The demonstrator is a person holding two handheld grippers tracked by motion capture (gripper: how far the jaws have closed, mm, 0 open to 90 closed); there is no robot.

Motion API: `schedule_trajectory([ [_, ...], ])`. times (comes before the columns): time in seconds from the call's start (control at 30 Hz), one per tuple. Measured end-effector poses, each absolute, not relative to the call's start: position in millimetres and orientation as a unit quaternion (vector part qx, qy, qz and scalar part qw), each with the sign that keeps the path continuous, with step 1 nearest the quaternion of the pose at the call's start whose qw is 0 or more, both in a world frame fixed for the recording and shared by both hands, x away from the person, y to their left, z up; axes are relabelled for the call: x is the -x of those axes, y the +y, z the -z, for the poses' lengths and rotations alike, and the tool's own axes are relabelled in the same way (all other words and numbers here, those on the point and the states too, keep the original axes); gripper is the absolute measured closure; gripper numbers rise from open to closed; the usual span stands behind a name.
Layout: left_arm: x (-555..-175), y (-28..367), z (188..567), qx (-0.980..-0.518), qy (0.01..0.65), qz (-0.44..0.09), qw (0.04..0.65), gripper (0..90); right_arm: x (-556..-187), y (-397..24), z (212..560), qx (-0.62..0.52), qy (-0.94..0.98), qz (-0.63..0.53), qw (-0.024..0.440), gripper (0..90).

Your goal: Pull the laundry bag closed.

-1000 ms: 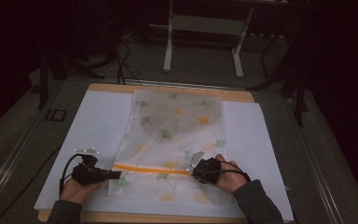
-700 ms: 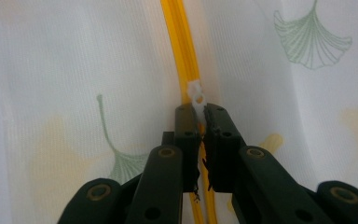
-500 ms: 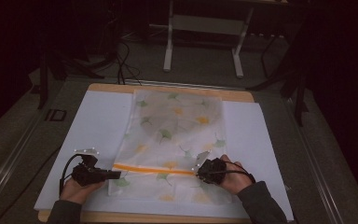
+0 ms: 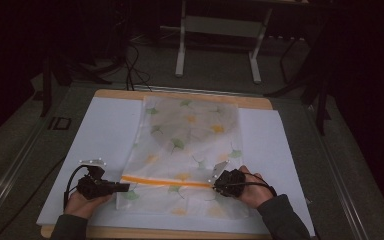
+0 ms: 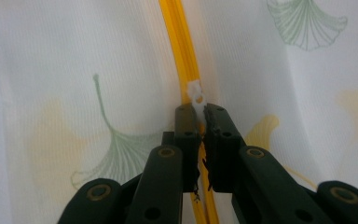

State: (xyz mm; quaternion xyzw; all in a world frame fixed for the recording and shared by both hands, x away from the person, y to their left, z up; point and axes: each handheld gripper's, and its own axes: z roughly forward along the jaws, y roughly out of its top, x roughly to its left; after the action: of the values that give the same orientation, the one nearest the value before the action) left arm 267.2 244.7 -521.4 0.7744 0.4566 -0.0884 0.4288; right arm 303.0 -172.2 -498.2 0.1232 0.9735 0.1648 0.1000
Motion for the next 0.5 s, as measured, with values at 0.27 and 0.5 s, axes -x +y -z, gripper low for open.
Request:
schedule_trajectory([
  [0.27, -267.2, 244.6, 521.8, -0.774, 0.457, 0.09, 0.429, 89.1, -302.5, -181.1, 497.5, -0.13, 0.973, -0.162, 0.1, 84.5],
  [0.5, -267.1, 244.4, 521.8, -0.775, 0.456, 0.09, 0.429, 89.1, -302.6, -188.6, 497.9, -0.134, 0.973, -0.162, 0.099, 84.5],
])
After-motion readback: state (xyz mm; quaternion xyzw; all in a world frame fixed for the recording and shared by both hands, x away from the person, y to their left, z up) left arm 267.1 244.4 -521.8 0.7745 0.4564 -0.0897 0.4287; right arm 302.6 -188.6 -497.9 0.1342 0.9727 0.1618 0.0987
